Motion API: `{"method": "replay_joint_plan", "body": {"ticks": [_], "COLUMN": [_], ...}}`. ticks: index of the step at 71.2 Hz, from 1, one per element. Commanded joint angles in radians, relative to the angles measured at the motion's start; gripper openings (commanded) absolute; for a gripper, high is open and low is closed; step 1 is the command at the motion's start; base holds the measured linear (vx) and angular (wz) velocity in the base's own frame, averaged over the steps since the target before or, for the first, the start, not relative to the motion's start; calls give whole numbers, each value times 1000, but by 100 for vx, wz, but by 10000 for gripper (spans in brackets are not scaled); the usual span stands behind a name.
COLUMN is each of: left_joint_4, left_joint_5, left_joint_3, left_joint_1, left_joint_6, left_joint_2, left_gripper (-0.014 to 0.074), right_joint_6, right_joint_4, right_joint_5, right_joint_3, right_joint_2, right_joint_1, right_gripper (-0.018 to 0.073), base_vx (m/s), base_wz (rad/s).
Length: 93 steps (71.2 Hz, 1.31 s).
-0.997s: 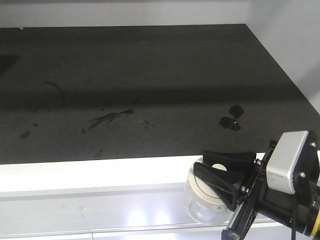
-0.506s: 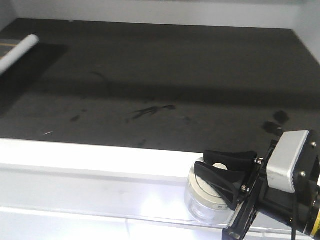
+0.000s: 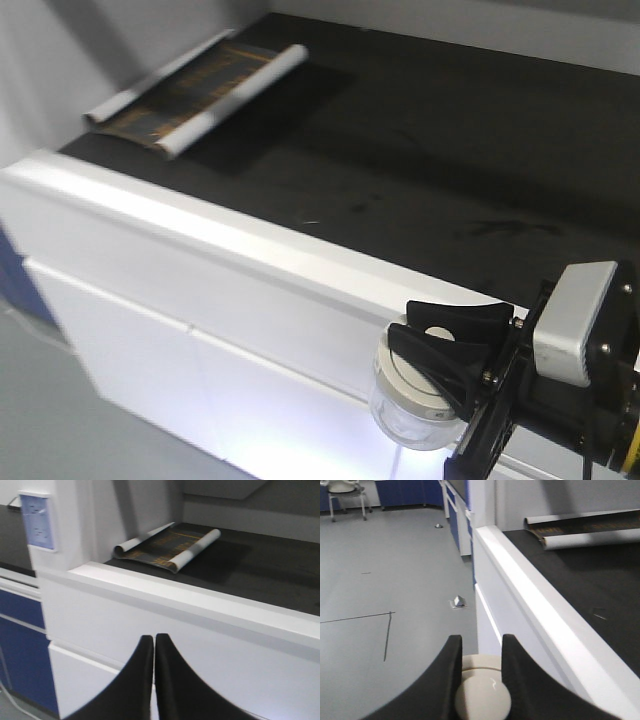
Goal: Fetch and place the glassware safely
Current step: 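Hold the jar in the right gripper while the base drives to another bench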
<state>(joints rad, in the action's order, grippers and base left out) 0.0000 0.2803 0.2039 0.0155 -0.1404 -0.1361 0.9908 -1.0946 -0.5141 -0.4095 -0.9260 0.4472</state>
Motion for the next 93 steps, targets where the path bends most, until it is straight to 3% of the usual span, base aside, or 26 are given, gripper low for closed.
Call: {"method": "replay_joint_plan", "body": {"ticks": [1, 65, 93], "left_joint_4": [-11, -10, -10], "left_joint_5": [-74, -74, -74], "left_joint_3": [27, 27, 27], "left_joint_1": [-1, -1, -1], "left_joint_6": [-3, -3, -3], "left_joint_2": [-11, -11, -11], "left_gripper": [-7, -7, -7], "right_joint_6": [-7, -7, -7], "right_joint_4": [37, 37, 37], "right_joint_5": [-56, -53, -52], "right_joint_3": [-32, -32, -32], "right_joint_2": [14, 14, 14], "right_joint_1": [-2, -2, -2], "right_gripper": [-1, -1, -1], "base_vx": [-2, 6, 26], "base_wz": [71, 90, 41]}}
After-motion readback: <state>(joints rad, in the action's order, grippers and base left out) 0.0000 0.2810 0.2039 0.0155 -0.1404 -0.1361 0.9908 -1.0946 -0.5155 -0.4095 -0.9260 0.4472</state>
